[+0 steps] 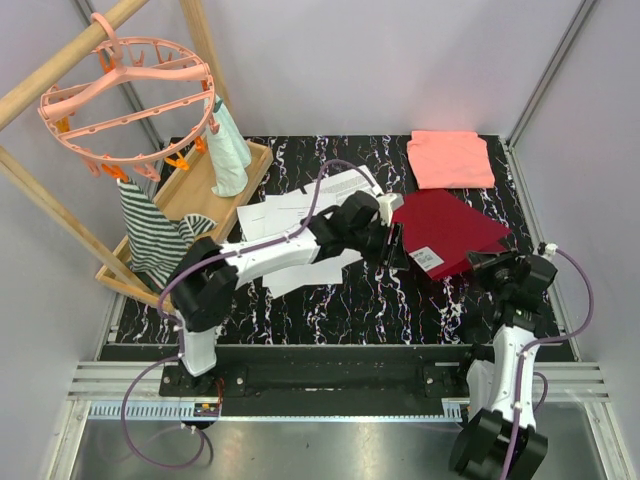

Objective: Put the files into the folder

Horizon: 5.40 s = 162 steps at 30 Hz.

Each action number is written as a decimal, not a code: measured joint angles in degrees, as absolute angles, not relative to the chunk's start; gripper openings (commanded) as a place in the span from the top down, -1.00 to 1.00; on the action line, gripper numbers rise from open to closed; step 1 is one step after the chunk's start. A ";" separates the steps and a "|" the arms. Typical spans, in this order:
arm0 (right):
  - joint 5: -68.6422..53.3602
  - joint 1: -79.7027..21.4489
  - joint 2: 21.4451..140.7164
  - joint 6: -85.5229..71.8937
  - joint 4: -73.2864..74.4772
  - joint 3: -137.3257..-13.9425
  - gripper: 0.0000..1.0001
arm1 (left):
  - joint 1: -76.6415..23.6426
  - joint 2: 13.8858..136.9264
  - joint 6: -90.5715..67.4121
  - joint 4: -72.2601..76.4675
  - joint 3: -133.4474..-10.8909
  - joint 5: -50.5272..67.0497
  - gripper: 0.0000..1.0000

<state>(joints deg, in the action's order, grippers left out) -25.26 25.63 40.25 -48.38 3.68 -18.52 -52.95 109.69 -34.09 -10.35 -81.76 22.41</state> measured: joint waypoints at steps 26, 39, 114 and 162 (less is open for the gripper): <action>-33.23 18.46 43.83 -24.08 15.66 -40.18 1.00 | -43.62 100.95 -40.77 -19.68 -89.62 26.26 -0.85; -33.65 10.46 42.28 -18.48 14.39 -42.52 1.00 | -41.47 112.20 -63.86 -22.37 -114.74 28.12 -0.86; -32.91 2.00 43.48 -17.85 10.72 -42.96 0.66 | -63.53 124.99 -10.85 -29.19 -136.99 -25.32 0.70; -12.80 -0.14 77.89 -43.64 48.80 -84.75 0.09 | -70.13 99.70 -5.78 -15.75 -100.55 -30.59 1.00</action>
<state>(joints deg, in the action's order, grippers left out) -12.80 -0.14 77.89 -43.64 48.80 -84.75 -70.13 99.70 -5.78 -15.75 -100.55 -30.59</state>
